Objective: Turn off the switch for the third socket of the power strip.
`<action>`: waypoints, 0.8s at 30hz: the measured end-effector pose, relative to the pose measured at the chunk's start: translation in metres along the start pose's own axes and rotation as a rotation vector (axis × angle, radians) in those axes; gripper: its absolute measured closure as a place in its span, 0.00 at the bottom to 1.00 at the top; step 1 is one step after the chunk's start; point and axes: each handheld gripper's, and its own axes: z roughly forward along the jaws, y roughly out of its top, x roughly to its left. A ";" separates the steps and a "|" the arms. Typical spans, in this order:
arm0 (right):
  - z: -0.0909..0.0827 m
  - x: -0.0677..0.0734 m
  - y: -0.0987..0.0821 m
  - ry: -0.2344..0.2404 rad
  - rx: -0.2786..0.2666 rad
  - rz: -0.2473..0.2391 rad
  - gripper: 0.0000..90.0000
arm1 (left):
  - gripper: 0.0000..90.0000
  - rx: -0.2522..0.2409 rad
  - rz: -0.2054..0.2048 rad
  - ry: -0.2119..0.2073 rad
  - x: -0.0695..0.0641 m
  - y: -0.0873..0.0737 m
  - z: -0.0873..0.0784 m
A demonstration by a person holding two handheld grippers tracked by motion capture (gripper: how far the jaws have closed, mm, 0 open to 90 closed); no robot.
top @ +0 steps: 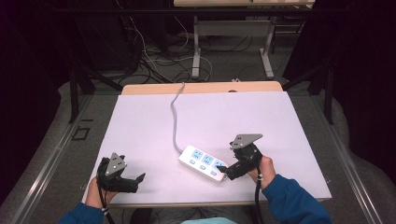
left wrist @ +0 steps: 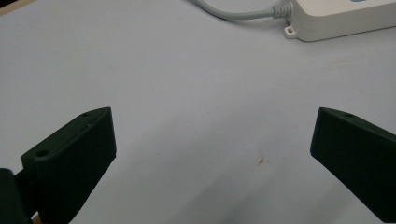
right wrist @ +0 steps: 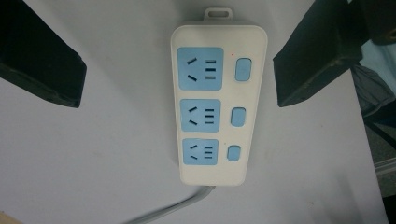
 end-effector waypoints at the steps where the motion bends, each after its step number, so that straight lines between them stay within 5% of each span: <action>1: 0.002 0.001 0.001 0.010 0.006 0.000 0.02 | 0.00 -0.003 0.002 0.001 0.000 0.000 0.000; 24: 0.024 0.012 0.000 0.053 0.061 -0.013 0.00 | 0.00 0.000 0.002 -0.017 0.001 0.001 0.004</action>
